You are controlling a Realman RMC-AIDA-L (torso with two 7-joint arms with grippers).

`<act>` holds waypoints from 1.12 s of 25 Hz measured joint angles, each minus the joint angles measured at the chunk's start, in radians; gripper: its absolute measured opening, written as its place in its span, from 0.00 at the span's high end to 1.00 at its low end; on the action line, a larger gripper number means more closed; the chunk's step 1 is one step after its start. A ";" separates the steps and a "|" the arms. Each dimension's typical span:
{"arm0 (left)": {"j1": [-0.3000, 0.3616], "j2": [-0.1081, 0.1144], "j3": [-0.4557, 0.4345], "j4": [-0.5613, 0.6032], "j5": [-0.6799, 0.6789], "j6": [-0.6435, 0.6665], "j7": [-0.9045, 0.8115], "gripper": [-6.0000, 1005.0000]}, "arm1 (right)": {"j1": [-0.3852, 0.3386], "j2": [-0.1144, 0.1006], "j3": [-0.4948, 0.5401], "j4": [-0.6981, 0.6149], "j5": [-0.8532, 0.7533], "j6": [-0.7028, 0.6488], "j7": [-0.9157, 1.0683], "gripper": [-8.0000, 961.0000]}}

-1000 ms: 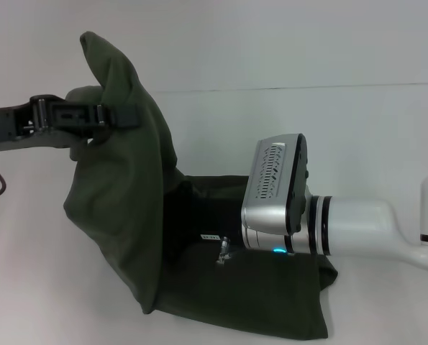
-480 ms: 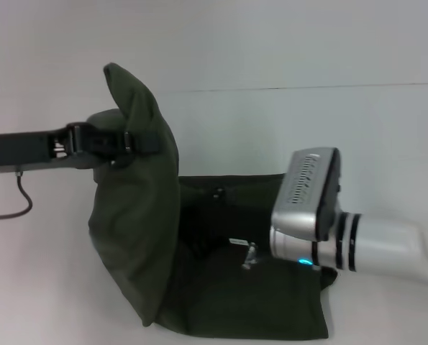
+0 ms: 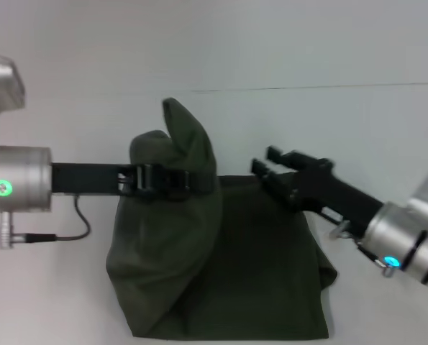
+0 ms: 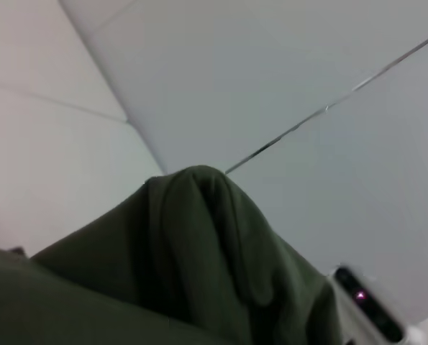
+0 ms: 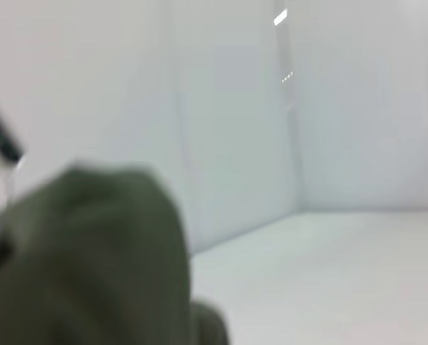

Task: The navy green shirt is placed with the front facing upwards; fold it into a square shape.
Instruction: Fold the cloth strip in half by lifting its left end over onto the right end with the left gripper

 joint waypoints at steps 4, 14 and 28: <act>-0.003 -0.027 0.080 0.004 0.000 -0.062 0.001 0.93 | -0.043 -0.004 0.051 -0.021 0.000 -0.053 0.014 0.73; -0.011 -0.084 0.198 0.006 0.000 -0.179 0.003 0.93 | -0.062 -0.004 0.067 -0.039 0.000 -0.067 0.039 0.37; -0.030 -0.099 0.250 -0.072 -0.050 -0.273 0.005 0.93 | -0.066 -0.004 0.086 -0.040 0.000 -0.068 0.038 0.35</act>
